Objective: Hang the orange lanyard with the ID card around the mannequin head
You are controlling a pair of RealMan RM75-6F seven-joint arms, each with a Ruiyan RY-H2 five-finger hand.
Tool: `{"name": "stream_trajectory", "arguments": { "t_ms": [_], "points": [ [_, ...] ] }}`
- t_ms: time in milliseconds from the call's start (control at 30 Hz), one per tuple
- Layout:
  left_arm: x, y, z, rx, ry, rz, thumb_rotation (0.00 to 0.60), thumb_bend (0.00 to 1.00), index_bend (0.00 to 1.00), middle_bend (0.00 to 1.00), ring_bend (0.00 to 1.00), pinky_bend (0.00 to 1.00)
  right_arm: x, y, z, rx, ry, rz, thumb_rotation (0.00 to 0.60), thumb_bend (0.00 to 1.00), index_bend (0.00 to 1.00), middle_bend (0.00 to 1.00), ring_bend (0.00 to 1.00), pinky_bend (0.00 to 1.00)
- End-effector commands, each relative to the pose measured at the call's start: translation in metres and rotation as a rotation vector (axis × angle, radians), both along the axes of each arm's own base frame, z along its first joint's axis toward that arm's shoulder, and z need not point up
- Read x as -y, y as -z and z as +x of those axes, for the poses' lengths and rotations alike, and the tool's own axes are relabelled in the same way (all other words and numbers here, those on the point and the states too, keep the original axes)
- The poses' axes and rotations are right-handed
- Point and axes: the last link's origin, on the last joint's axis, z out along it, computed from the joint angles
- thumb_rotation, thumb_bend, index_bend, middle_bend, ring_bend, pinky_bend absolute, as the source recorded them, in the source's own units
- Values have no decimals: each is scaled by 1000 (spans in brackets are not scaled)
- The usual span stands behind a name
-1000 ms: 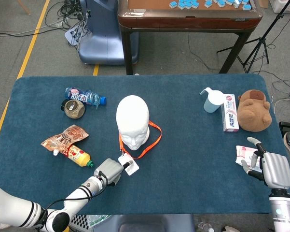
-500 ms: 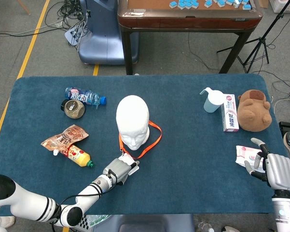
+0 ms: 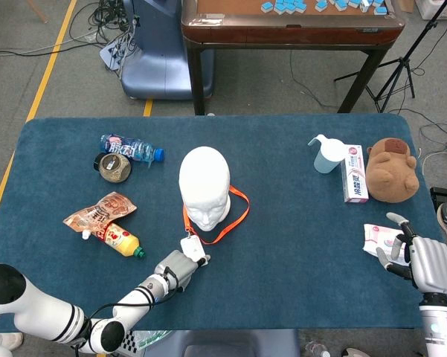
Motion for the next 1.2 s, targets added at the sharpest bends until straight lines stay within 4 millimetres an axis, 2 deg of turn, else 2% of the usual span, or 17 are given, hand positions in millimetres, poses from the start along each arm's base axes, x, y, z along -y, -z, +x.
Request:
{"name": "stream_trajectory", "arguments": {
  "t_ms": [33, 167, 300, 567, 800, 1000, 1200],
  "points": [
    [4, -10, -4, -6, -12, -11, 600, 679, 48, 900, 918, 981, -1, 0, 1, 1, -5, -2, 600, 331, 218, 709, 720, 864],
    [5, -24, -7, 20, -21, 1, 600, 676, 48, 896, 915, 981, -1, 1, 4, 4, -12, -4, 600, 331, 218, 709, 720, 864],
    [-3, -33, -14, 36, -48, 39, 600, 672, 48, 895, 913, 980, -1, 0, 6, 6, -15, -9, 600, 331, 218, 709, 721, 864],
    [-30, -41, -43, -6, -122, 137, 600, 664, 48, 895, 912, 980, -2, 0, 7, 6, -11, -12, 600, 330, 218, 712, 724, 864],
    [-40, -43, -63, -51, -177, 161, 600, 663, 48, 895, 912, 980, 0, 2, 10, 4, -13, -5, 600, 331, 218, 714, 725, 864],
    [-40, -38, -65, -39, -193, 146, 600, 663, 48, 895, 912, 980, 1, 3, 12, 3, -16, -5, 600, 331, 218, 714, 725, 864],
    [-33, -28, -50, -8, -155, 99, 600, 662, 48, 895, 912, 980, -1, 3, 11, 3, -11, -9, 600, 330, 218, 714, 726, 864]
  ]
}}
